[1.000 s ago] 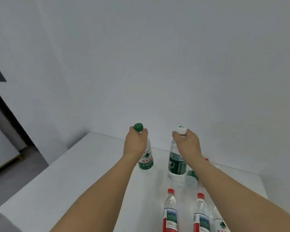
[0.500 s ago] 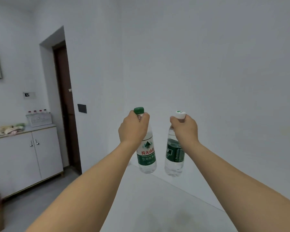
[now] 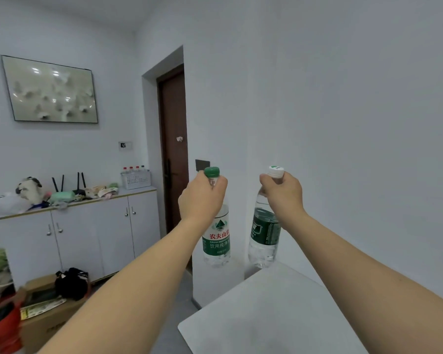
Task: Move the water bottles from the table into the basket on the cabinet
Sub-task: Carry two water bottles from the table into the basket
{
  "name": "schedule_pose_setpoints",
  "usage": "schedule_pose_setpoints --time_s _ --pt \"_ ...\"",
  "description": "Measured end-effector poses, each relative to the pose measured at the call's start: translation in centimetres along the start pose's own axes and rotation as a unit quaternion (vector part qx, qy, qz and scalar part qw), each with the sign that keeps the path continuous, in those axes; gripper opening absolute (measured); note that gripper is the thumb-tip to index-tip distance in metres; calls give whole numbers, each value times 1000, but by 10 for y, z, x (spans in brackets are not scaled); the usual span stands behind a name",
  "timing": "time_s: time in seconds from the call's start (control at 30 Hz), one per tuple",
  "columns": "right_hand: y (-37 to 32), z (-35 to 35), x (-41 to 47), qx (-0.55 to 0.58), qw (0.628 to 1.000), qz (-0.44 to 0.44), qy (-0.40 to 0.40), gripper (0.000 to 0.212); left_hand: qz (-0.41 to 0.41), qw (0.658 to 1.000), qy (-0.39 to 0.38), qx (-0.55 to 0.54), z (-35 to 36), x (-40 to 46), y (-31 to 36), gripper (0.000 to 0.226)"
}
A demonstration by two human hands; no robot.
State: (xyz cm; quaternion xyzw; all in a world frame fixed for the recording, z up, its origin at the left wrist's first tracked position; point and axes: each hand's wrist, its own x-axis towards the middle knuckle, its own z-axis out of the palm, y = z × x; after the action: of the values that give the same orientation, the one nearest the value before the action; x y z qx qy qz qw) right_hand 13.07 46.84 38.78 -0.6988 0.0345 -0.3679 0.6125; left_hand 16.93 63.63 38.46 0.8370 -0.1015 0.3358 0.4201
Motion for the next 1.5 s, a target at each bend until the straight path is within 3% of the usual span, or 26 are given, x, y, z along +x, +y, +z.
schedule_pose_setpoints --time_s 0.23,0.6,0.87,0.97,1.33,1.5 --pt "29 125 21 16 998 20 -52 9 -36 999 -9 4 -22 68 -111 34" --pt "118 306 132 43 993 45 -100 10 -93 995 -25 6 22 230 -261 25" --pt "156 422 226 58 990 60 -118 10 -92 994 -20 -51 40 352 -322 19" --pt "178 467 251 49 990 63 -117 11 -115 990 -35 -76 48 392 -357 31" --pt "247 673 333 26 992 78 -95 11 -136 969 -91 -186 60 546 -519 9" --pt "247 760 381 35 993 64 -89 10 -177 947 -111 -246 56 630 -583 33"
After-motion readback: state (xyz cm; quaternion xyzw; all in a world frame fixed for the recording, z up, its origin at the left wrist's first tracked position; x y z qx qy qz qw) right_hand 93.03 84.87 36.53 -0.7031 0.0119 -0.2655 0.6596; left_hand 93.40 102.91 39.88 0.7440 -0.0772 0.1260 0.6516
